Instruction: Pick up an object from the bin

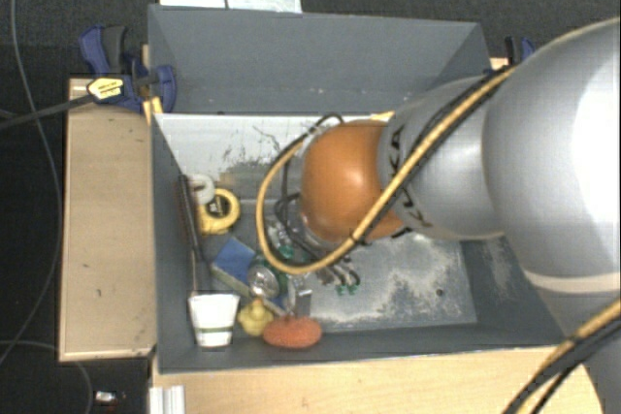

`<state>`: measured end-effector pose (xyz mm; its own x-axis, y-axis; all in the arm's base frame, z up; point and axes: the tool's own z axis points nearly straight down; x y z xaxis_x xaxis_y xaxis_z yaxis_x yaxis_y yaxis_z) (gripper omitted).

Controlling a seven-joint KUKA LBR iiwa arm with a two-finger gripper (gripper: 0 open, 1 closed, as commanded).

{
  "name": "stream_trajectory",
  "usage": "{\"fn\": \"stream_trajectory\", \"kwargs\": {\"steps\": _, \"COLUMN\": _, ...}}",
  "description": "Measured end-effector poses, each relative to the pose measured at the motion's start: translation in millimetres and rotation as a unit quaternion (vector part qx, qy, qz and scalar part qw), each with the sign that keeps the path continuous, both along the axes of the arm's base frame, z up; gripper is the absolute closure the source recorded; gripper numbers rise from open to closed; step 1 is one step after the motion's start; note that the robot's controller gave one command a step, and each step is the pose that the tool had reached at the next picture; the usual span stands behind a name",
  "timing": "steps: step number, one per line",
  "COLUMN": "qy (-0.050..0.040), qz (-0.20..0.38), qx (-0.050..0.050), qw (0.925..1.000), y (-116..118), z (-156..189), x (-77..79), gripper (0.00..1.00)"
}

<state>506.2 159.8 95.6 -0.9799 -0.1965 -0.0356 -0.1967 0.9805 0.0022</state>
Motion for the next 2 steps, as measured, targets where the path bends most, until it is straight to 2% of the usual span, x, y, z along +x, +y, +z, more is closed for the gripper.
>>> {"fn": "stream_trajectory", "kwargs": {"steps": 1, "qy": 0.0011, "qz": -0.074, "qx": 0.004, "qw": 0.9973, "y": -28.3, "z": -7.3, "x": 28.9, "gripper": 0.00}}
{"fn": "stream_trajectory", "kwargs": {"steps": 2, "qy": -0.0014, "qz": -0.074, "qx": 0.004, "qw": 0.9972, "y": -31.3, "z": -11.9, "x": 31.9, "gripper": 0.00}}
